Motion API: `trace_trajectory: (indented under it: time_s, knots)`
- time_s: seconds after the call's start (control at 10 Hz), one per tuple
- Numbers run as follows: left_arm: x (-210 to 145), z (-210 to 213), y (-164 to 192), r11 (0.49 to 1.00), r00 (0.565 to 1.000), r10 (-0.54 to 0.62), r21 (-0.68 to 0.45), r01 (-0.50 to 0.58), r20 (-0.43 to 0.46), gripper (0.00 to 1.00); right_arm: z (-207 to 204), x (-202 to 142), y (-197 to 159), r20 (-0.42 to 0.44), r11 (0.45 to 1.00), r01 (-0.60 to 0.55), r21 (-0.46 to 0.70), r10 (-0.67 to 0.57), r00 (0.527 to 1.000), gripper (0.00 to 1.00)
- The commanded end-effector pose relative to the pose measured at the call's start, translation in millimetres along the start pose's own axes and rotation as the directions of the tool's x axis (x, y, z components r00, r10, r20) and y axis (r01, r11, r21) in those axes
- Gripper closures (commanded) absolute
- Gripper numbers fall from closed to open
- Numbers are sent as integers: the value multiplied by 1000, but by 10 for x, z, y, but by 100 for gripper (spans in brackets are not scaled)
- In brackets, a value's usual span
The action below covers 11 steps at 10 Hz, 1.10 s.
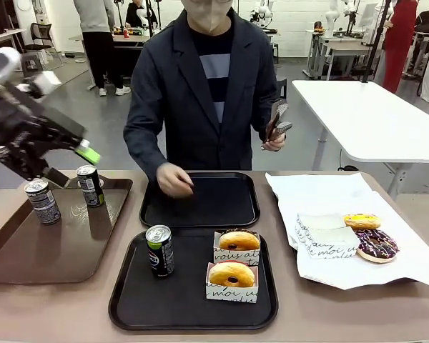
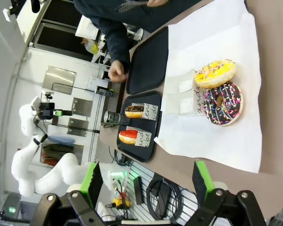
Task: Set up donuts and drinks on trays.
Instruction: Pick up one Pepsi coke from the Handle tray and place it on the Flat Tray without a Pepsi coke.
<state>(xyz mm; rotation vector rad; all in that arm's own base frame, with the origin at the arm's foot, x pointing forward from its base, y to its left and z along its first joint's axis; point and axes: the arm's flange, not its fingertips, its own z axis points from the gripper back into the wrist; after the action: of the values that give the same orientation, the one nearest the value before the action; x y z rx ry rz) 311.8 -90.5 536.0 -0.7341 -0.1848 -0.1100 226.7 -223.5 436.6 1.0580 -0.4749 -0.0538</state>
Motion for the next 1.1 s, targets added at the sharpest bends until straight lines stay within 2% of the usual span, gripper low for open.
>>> trace_trajectory:
  time_s: [0.0, 0.1, 0.2, 0.4, 0.6, 0.8, 1.0]
  knots:
    - [-55, 56, 446, 983, 1000, 4, -183, -5, -3, 0, -1, 22, -4, 17, 1000, -17, 21, 17, 1000, 0]
    - [47, 192, 613, 976, 1000, 7, -216, -1, 28, 0, -1, 22, -4, 17, 1000, -17, 21, 17, 1000, 0]
    - [-10, 271, 845, 963, 997, 57, -265, -41, 55, 0, -1, 22, -4, 17, 1000, -17, 21, 17, 1000, 0]
    - [38, 365, 1376, 931, 981, 184, -331, -156, 55, 0, -1, 22, -4, 17, 1000, -17, 21, 17, 1000, 0]
    - [-86, 419, 1783, 905, 964, 256, -370, -212, 72, 0, -1, 22, -4, 17, 1000, -17, 21, 17, 1000, 0]
    - [-223, 587, 1801, 927, 958, 264, -304, -220, 112, 0, -1, 22, -4, 17, 1000, -17, 21, 17, 1000, 0]
    - [-311, 753, 1721, 944, 942, 304, -178, -277, 144, 0, -1, 22, -4, 17, 1000, -17, 21, 17, 1000, 0]
